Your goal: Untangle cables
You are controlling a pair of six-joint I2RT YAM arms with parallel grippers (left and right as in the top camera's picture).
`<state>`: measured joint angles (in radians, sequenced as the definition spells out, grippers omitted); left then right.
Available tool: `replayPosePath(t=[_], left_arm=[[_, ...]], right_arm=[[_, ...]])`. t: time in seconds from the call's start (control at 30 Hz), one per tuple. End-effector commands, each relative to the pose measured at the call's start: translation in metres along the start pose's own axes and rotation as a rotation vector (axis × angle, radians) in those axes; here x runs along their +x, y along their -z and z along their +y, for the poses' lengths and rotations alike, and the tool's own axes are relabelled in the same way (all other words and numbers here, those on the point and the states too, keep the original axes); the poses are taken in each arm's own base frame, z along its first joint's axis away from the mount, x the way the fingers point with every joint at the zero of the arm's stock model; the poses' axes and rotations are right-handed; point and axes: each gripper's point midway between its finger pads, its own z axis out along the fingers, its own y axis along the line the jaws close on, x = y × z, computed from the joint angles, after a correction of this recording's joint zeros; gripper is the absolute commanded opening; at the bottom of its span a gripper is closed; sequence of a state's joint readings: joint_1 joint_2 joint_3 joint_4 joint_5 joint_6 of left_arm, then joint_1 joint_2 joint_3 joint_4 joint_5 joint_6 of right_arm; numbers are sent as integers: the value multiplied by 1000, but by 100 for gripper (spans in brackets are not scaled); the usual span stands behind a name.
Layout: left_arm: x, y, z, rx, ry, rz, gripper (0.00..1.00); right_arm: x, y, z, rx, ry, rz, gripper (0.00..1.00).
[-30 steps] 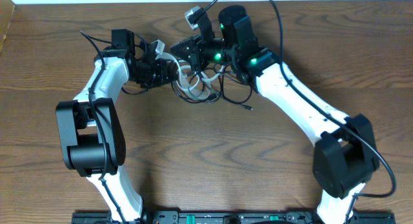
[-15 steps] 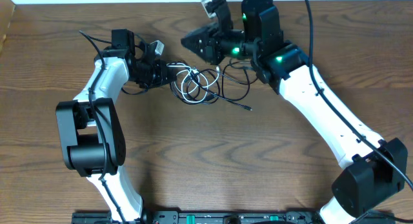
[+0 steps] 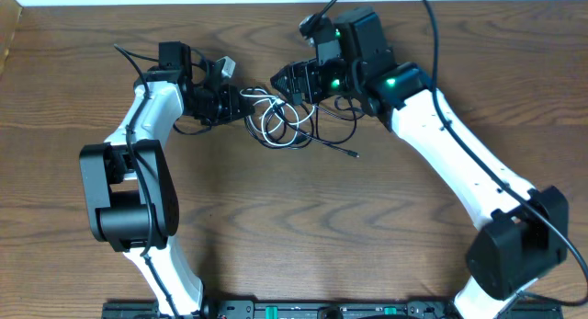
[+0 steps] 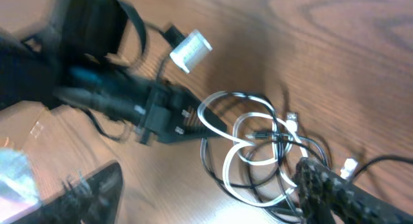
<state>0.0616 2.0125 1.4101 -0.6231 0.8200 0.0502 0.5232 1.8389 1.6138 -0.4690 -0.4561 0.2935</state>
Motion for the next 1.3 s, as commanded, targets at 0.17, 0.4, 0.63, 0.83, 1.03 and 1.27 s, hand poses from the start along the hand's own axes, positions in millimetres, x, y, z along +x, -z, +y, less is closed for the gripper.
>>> replayPosePath(t=[0.17, 0.4, 0.63, 0.83, 1.03, 1.27], left_arm=[[4, 3, -34, 195, -95, 2, 11], [4, 3, -34, 195, -93, 5, 11], [4, 3, -34, 194, -93, 5, 11], [4, 3, -34, 194, -93, 5, 11], [4, 3, -34, 194, -93, 5, 12], [4, 3, -34, 194, -93, 4, 11]], right_arm=[[15, -19, -7, -19, 98, 55, 76], [27, -26, -3, -27, 279, 92, 77], [36, -43, -22, 197, 410, 118, 73], [53, -74, -30, 261, 517, 157, 65], [35, -99, -52, 397, 555, 58, 62], [30, -110, -54, 396, 561, 17, 33]])
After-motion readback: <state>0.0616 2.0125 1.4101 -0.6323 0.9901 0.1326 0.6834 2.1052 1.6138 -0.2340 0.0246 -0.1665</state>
